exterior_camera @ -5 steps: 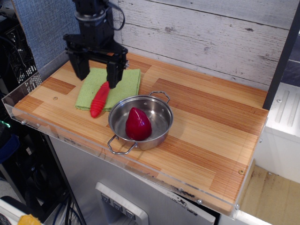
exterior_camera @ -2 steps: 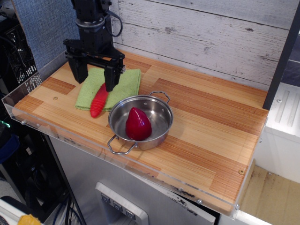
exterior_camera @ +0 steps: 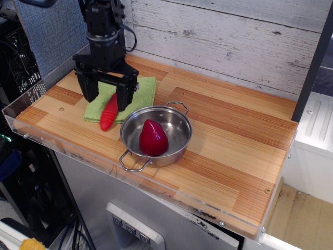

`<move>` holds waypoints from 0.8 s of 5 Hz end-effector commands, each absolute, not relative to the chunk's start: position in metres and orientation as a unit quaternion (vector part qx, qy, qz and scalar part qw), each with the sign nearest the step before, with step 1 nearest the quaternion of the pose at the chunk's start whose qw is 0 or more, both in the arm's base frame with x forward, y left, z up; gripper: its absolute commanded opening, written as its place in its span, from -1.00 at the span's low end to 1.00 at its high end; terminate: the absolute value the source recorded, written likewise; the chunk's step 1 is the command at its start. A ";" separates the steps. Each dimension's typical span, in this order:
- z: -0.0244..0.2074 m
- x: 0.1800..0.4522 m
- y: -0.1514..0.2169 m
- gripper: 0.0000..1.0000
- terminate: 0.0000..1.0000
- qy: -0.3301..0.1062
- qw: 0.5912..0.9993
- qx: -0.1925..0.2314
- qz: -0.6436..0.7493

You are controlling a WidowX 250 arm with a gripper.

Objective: Pickup the spoon and green cloth and place it right back in the same position

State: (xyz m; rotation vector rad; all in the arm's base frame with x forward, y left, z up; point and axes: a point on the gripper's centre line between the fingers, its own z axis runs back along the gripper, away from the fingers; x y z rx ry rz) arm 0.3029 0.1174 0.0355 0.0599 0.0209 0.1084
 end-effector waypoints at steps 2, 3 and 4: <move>0.029 0.316 0.126 1.00 -1.00 0.009 0.998 0.029 0.060; 0.024 0.318 0.126 1.00 -1.00 0.015 0.998 0.029 0.058; 0.020 0.319 0.125 1.00 -1.00 0.020 0.998 0.030 0.057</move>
